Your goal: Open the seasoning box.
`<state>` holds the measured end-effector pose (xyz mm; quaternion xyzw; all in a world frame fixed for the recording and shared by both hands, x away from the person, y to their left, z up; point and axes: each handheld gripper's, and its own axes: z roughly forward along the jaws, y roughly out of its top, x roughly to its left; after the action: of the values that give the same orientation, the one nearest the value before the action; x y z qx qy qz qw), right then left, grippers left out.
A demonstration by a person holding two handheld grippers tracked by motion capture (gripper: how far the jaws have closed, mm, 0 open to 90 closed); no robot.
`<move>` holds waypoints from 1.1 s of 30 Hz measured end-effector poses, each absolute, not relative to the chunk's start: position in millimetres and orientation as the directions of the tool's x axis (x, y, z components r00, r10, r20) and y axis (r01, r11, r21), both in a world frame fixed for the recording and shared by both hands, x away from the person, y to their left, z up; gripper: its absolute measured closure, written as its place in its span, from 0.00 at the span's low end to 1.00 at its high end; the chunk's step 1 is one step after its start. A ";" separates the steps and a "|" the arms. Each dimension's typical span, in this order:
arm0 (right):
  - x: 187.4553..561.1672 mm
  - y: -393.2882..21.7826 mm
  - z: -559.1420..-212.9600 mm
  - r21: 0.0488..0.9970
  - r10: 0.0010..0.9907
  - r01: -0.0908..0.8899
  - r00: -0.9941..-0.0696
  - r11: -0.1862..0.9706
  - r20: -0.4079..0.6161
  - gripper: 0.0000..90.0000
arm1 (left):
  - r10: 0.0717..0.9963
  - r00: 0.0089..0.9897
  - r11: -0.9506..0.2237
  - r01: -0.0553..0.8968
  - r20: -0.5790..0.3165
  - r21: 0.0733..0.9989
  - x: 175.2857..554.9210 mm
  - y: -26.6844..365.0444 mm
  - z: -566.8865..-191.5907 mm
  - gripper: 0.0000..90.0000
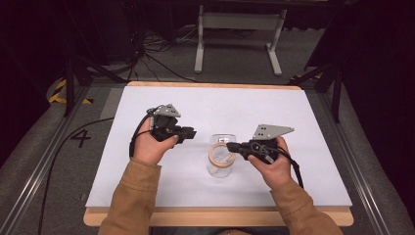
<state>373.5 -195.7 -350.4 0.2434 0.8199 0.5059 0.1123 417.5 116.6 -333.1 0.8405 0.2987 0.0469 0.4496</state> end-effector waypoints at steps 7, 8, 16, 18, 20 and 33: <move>386.4 -190.7 -342.2 0.880 0.517 0.275 -0.855 0.388 0.039 1.00 | 0.594 0.773 -0.422 0.535 -0.223 0.731 420.8 131.5 -336.9 0.85; 387.8 -189.9 -341.7 0.880 0.517 0.274 -0.855 0.389 0.038 1.00 | 0.606 0.765 -0.422 0.540 -0.217 0.729 420.9 133.7 -337.9 0.85; 401.0 -186.6 -341.0 0.868 0.526 0.282 -0.850 0.408 0.029 1.00 | 0.627 0.743 -0.403 0.567 -0.235 0.719 418.3 145.6 -338.9 0.84; 404.5 -187.8 -341.5 0.866 0.530 0.280 -0.848 0.414 0.021 1.00 | 0.628 0.742 -0.403 0.568 -0.234 0.717 418.0 147.0 -339.8 0.84; 407.8 -189.3 -342.5 0.861 0.541 0.281 -0.841 0.424 0.008 1.00 | 0.629 0.741 -0.402 0.570 -0.235 0.717 417.6 148.1 -339.9 0.84; 408.7 -192.2 -340.5 0.859 0.540 0.271 -0.842 0.434 -0.008 1.00 | 0.641 0.727 -0.384 0.582 -0.246 0.717 409.4 156.8 -341.7 0.79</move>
<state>408.7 -192.2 -340.5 0.2427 0.8349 0.4731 0.1421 409.4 156.8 -341.7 0.8310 0.3679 0.0359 0.4157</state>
